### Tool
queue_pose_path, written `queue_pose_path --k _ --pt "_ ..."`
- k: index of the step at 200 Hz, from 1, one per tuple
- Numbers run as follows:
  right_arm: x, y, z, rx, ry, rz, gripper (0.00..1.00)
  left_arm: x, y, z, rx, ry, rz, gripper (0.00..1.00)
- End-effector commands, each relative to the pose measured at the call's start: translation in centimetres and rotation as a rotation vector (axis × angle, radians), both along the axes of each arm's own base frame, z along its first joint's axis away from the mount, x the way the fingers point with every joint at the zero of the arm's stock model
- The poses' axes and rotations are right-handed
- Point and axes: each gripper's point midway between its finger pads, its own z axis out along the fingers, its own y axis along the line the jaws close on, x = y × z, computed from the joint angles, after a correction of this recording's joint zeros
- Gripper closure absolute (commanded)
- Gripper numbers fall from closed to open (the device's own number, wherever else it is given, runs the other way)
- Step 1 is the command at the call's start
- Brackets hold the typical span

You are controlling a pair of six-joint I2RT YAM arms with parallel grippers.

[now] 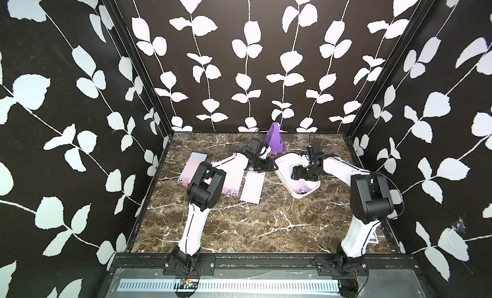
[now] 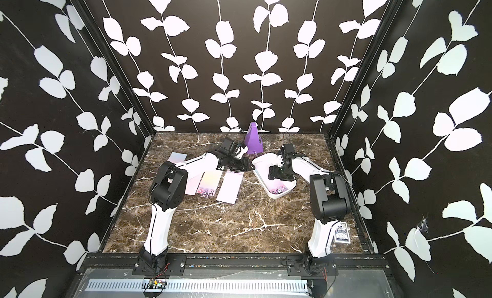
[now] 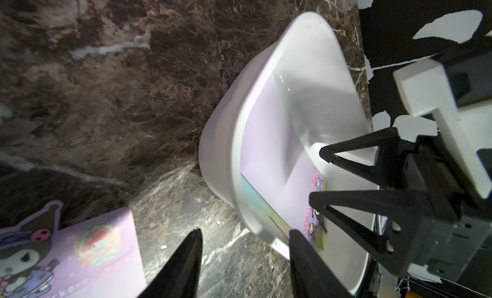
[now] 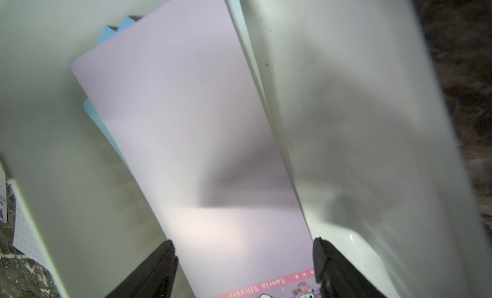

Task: Take the stickers out of the storage box
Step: Pick up the sticker from the storage box.

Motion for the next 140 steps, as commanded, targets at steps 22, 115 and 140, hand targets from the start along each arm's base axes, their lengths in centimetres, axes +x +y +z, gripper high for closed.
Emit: queue_pose_path --k 22,115,140 --pt "0.6 0.0 -0.2 0.003 0.002 0.009 0.18 0.2 -0.8 0.7 -0.022 -0.001 -0.013 0.45" --pt "0.2 -0.3 -1.3 -0.014 0.036 0.027 0.18 0.4 -1.6 -0.8 -0.032 0.028 -0.016 0.47" --pt "0.3 -0.2 -1.1 -0.002 0.034 0.028 0.18 0.4 -1.7 -0.9 -0.033 0.03 -0.017 0.47"
